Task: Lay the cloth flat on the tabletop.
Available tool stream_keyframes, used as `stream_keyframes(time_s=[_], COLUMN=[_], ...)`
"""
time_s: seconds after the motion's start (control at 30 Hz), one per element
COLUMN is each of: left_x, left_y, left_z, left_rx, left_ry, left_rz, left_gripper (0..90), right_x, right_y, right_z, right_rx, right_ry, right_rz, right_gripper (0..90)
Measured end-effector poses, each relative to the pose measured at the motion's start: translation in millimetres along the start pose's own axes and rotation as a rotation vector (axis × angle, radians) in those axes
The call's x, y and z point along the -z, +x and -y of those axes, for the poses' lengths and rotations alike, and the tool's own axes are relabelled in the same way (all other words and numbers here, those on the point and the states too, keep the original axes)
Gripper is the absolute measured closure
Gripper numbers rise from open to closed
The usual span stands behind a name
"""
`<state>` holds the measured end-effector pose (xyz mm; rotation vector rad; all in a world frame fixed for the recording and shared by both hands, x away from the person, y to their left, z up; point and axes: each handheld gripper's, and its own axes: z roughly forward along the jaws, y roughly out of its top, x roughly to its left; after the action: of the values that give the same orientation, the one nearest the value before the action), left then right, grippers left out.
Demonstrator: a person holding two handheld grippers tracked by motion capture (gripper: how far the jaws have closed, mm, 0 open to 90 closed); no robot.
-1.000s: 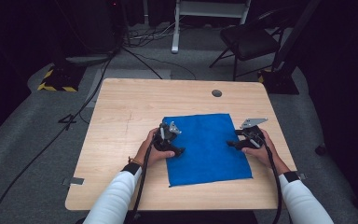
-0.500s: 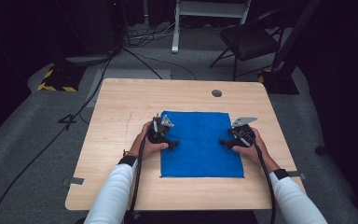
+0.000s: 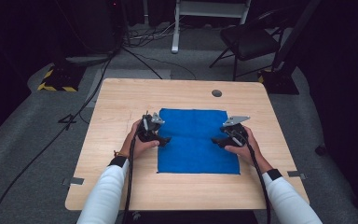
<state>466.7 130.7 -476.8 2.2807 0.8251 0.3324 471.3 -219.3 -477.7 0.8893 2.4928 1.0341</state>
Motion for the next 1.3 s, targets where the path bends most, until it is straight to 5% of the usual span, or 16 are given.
stream_keyframes(time_s=[0.13, 0.37, 0.67, 0.9, 1.07, 1.3], left_x=[16.3, 33.2, 32.8, 32.0, 31.9, 25.2], left_y=[-0.5, 11.8, 21.6, 23.2, 23.3, 23.6], left_z=[10.1, 27.2, 34.8, 35.2, 34.6, 29.6], left_rx=[-0.004, 0.063, 0.087, 0.091, 0.100, 0.124], left_ry=[-0.006, -0.038, -0.025, -0.045, -0.059, -0.083], left_rz=[-0.025, -0.061, -0.110, -0.114, -0.111, -0.154], left_gripper=[16.6, 16.8, 16.8, 16.8, 16.8, 16.8], right_x=[3.2, -11.9, -38.2, -56.4, -63.2, -64.3], right_y=[31.1, 102.2, 171.3, 193.9, 192.7, 189.6], right_z=[-12.6, -28.8, -36.4, -42.5, -46.2, -49.1], right_rx=[0.060, 0.202, 0.345, 0.391, 0.349, 0.326], right_ry=[-0.034, -0.030, -0.022, -0.007, -0.016, -0.004], right_rz=[-0.043, -0.160, -0.293, -0.308, -0.322, -0.295], right_gripper=[37.2, 46.2, 54.4, 53.7, 54.9, 78.8])
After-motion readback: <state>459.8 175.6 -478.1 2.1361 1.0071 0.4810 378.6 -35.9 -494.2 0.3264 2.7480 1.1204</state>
